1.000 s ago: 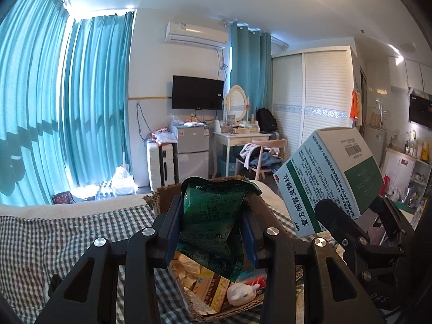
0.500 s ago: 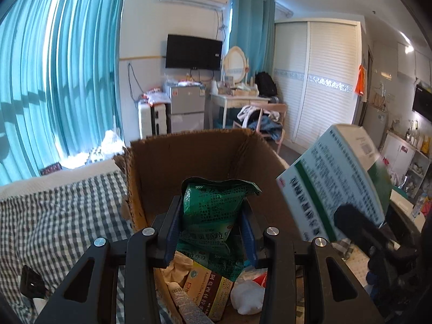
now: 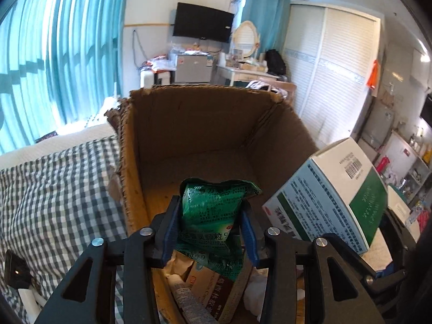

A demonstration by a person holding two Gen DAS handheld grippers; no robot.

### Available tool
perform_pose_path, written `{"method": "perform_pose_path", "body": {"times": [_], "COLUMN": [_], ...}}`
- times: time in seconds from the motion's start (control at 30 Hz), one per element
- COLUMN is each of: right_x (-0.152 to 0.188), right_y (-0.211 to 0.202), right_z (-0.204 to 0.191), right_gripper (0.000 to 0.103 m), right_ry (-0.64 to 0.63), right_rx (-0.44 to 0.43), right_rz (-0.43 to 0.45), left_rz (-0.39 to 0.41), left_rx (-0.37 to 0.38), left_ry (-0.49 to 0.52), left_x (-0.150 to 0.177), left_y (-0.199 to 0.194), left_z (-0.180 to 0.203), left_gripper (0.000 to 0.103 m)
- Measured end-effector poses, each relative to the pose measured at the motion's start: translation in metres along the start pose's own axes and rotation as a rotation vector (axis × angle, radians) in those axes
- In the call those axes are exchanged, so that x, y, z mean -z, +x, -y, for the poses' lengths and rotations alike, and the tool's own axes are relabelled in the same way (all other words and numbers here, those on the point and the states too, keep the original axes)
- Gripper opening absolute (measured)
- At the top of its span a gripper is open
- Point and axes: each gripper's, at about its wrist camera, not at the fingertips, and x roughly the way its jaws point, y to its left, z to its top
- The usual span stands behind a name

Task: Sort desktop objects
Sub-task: 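Open both tools over the box to drop the sachet and medicine box, then move both open tools back to the pile on the blanket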

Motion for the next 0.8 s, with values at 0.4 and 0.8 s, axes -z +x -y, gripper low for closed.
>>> {"method": "perform_pose_path", "body": {"times": [0.4,0.8], "right_x": [-0.012,-0.038], "right_y": [-0.028,-0.053], "right_z": [0.007,-0.007], "right_gripper": [0.103,0.103], "right_ry": [0.031,-0.050], "right_rx": [0.009,0.087], "right_rz": [0.118,0.199], "left_rz": [0.103,0.242], "left_rx": [0.020,-0.048], "left_ry": [-0.079,-0.121], "left_x": [-0.008,-0.016], "left_y": [-0.035,-0.091], "left_z": [-0.015,-0.024], "left_gripper": [0.078,0.092]}}
